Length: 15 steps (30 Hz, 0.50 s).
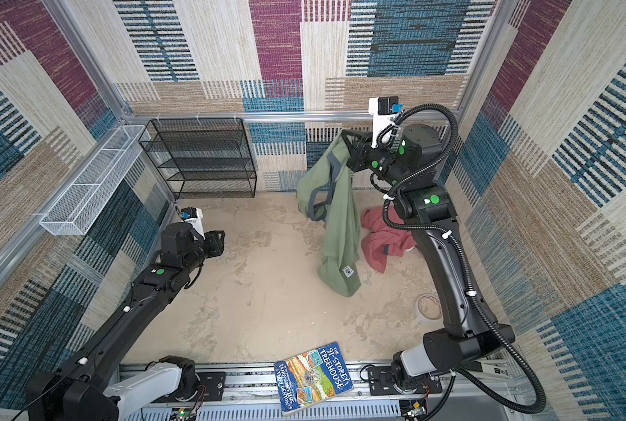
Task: Pick out a specific cloth from the pile
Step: 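Lift the green shirt with the right gripper, pulling it out of the pile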
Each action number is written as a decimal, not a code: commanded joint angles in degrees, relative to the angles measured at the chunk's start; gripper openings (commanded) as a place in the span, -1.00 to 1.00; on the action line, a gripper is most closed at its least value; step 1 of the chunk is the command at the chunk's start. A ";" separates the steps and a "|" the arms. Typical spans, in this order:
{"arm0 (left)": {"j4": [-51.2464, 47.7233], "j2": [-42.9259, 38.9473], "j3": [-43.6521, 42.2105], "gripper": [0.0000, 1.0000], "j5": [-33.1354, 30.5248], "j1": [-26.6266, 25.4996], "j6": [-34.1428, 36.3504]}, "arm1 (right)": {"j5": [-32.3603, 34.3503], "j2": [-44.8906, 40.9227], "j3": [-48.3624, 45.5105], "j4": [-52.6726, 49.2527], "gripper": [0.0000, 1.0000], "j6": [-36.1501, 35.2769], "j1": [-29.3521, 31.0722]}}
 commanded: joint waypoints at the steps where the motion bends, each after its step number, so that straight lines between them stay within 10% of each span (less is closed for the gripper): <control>1: -1.77 -0.85 1.10 -0.09 -1.04 -0.01 -1.17 | -7.73 0.85 3.25 1.43 -1.00 0.88 0.02; 15: -9.55 -5.43 5.03 -0.09 -2.75 -0.07 -2.09 | -18.58 8.54 14.63 2.68 -1.00 3.95 5.52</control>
